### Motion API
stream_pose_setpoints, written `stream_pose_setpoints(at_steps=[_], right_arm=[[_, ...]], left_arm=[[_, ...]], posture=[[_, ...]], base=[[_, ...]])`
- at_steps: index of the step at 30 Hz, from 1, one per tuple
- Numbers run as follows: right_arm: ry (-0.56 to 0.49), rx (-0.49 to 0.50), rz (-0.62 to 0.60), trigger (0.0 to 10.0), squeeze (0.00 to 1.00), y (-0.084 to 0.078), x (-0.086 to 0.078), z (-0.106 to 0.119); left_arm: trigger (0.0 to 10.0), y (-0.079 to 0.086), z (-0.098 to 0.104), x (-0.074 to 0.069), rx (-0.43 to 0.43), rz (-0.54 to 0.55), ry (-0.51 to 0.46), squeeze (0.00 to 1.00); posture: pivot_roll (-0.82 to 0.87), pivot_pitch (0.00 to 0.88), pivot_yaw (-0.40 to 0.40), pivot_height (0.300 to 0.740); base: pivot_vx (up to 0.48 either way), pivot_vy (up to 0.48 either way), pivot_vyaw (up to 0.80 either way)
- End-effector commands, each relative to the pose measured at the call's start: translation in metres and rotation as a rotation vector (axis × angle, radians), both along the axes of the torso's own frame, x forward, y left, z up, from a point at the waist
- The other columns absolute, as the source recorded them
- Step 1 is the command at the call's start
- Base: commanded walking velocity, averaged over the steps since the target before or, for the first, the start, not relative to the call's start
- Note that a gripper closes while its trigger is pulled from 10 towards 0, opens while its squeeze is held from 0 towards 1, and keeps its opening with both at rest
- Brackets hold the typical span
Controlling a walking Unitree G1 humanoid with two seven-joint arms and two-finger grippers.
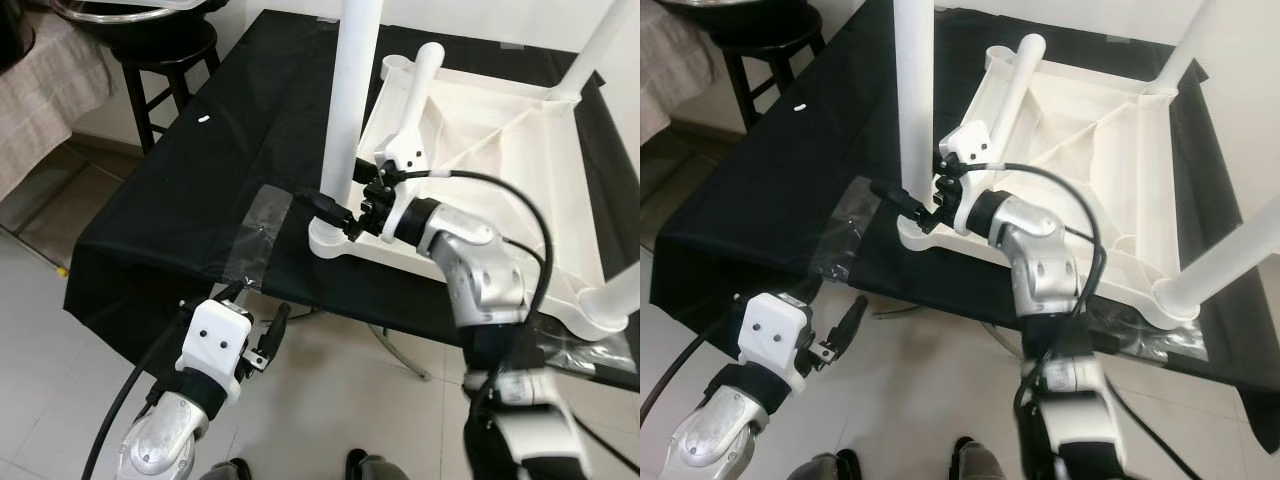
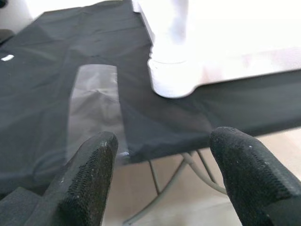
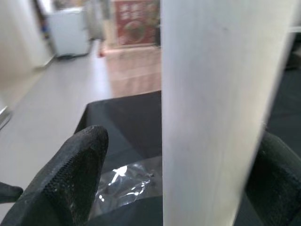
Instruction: Building children table
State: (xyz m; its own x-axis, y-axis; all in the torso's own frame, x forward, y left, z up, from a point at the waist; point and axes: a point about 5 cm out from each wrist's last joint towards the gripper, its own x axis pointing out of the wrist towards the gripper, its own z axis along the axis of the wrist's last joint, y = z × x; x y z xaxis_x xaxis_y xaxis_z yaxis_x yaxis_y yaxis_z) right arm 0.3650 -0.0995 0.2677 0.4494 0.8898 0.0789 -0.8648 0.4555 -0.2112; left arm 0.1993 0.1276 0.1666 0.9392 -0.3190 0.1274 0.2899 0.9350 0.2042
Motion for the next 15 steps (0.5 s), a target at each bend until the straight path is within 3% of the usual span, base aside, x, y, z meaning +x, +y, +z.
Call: stream_pose_setpoints(at_steps=[1,4,6,7,10,15], right_arm=[[-0.018,-0.002,0.024,10.0,0.0,0.001,0.006,0.003],[-0.015,0.017,0.011,10.0,0.0,-0.003,0.017,0.014],[0.019,0.028,0.137,10.0,0.0,-0.002,0.016,0.018],[0.019,0.028,0.137,10.0,0.0,-0.002,0.016,0.018],[0.039,-0.028,0.317,10.0,0.0,0.001,0.011,0.022],[0.046,-0.066,0.406,10.0,0.0,0.001,0.011,0.031]], left_arm=[[10.0,-0.002,0.002,-0.007,0.004,-0.005,-0.003,0.0],[10.0,-0.002,0.002,-0.015,0.002,-0.001,0.009,0.0],[10.0,-0.001,0.003,-0.025,0.002,0.003,0.025,0.0],[10.0,-0.001,0.003,-0.025,0.002,0.003,0.025,0.0],[10.0,-0.002,0.006,-0.037,0.002,-0.001,0.042,0.0],[10.0,-0.004,0.008,-0.045,0.005,-0.009,0.049,0.0]], posture=[[0.1,0.232,-0.072,0.74],[0.13,0.257,-0.068,0.74],[0.15,0.272,-0.069,0.74],[0.15,0.272,-0.069,0.74],[0.18,0.322,-0.067,0.74],[0.19,0.346,-0.07,0.74]], base=[[0.0,0.0,0.0],[0.0,0.0,0.0],[0.0,0.0,0.0],[0.0,0.0,0.0],[0.0,0.0,0.0],[0.0,0.0,0.0]])
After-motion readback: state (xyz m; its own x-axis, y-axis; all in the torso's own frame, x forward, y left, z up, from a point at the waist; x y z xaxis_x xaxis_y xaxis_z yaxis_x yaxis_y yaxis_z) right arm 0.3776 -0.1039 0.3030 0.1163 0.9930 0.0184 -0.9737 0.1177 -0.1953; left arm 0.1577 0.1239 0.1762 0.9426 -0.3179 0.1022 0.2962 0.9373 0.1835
